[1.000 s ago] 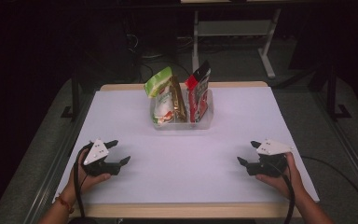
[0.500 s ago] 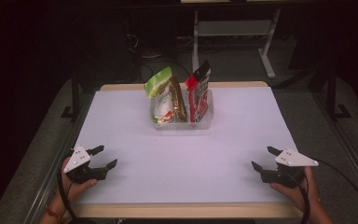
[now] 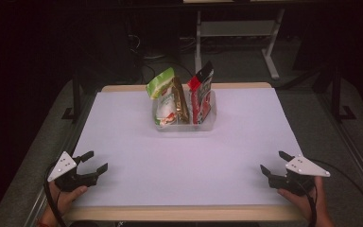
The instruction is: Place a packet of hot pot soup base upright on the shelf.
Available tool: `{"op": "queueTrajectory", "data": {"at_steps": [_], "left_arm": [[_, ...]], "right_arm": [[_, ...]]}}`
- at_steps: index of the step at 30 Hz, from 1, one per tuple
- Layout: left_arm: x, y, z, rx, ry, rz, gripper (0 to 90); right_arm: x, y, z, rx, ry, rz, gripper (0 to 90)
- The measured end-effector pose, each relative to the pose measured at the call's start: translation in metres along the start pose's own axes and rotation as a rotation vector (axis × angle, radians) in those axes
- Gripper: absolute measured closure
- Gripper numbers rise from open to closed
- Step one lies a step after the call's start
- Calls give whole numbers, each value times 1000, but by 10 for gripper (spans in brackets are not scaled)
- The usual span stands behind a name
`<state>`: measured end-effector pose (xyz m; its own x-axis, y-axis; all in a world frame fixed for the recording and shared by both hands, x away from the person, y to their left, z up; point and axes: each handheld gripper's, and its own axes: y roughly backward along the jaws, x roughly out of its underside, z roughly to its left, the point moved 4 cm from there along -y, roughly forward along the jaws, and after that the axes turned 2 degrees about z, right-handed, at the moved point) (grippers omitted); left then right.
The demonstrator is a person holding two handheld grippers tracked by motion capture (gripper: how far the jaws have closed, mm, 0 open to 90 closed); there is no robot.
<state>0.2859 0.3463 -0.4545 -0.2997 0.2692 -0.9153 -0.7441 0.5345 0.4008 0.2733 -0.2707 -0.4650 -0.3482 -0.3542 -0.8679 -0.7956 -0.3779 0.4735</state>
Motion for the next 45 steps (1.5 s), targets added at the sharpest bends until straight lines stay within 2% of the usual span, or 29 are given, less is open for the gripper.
{"op": "queueTrajectory", "data": {"at_steps": [3, 9, 21, 26, 45], "left_arm": [[0, 1, 0, -2, 17, -10, 241], [0, 0, 0, 5, 37, -21, 238], [0, -1, -2, -3, 24, -13, 232], [1, -3, -4, -4, 7, 10, 232], [0, -5, -6, 7, 13, 9, 232]], "right_arm": [[2, -1, -1, -1, -11, -3, 184], [4, -6, 2, -3, 8, 20, 185], [3, -7, 6, -11, 12, 25, 187], [4, -7, 6, -12, 17, 26, 187], [4, -9, 10, -15, 40, 40, 193]]}}
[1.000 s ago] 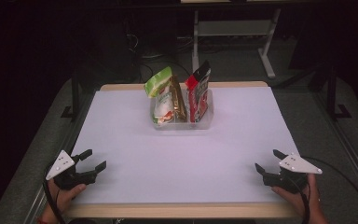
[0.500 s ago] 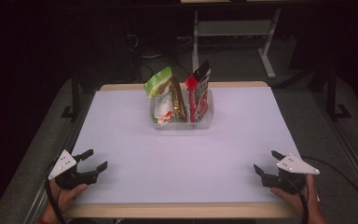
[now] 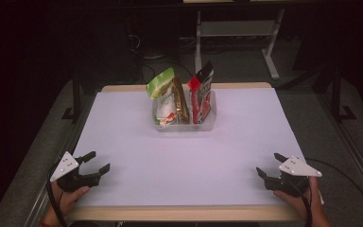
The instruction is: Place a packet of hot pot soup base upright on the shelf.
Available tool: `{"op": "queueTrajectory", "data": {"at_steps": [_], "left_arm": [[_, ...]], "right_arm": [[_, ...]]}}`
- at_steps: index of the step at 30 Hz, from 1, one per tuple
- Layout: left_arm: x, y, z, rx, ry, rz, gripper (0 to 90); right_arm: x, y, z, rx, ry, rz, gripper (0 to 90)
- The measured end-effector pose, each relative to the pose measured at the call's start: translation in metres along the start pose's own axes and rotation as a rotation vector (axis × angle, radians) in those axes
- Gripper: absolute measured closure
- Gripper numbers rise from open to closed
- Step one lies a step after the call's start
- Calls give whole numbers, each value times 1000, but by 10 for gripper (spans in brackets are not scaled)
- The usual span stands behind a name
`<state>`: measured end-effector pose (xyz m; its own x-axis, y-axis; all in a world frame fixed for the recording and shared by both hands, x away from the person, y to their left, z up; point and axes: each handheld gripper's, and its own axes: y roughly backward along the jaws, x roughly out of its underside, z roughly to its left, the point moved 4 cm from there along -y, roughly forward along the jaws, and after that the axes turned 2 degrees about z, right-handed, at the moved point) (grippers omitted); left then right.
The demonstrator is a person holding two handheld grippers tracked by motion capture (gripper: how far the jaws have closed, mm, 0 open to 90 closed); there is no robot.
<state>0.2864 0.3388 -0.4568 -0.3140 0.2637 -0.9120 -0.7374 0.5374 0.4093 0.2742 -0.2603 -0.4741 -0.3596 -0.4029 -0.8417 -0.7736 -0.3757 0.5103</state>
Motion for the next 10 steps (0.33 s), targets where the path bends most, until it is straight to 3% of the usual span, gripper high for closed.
{"op": "queueTrajectory", "data": {"at_steps": [10], "left_arm": [[-2, -3, 0, 4, 0, -4, 232]], "right_arm": [[0, 1, 0, -3, -3, -5, 194]]}}
